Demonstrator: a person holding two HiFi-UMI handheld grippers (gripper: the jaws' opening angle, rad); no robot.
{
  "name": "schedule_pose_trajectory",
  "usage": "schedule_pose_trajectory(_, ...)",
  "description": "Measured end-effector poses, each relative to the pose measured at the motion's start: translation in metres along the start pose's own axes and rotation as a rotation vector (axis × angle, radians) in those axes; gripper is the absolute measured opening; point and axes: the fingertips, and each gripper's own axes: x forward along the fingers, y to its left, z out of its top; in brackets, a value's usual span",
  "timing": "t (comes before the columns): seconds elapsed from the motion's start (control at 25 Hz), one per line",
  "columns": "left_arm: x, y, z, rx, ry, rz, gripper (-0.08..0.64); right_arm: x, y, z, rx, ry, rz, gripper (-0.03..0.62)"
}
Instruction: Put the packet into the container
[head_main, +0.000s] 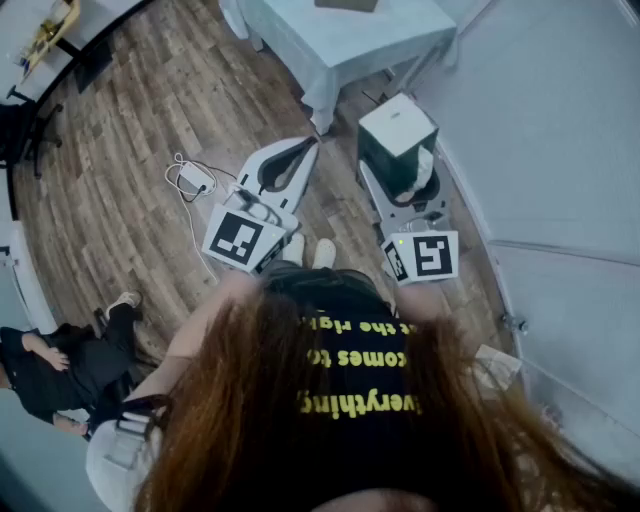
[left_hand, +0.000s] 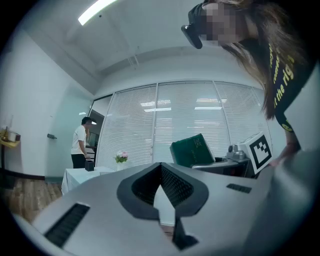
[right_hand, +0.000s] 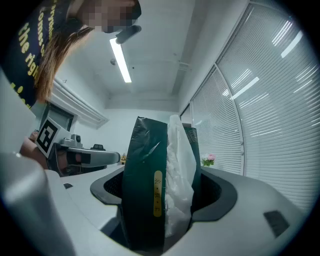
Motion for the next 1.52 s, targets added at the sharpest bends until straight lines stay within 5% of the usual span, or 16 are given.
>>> schedule_pose_trajectory(1.52, 0.057, 0.0, -0.001, 0.028, -0.014, 0.068, 0.002, -0.002, -0.087, -0.006, 0.052, -0.012, -0.029, 0.382)
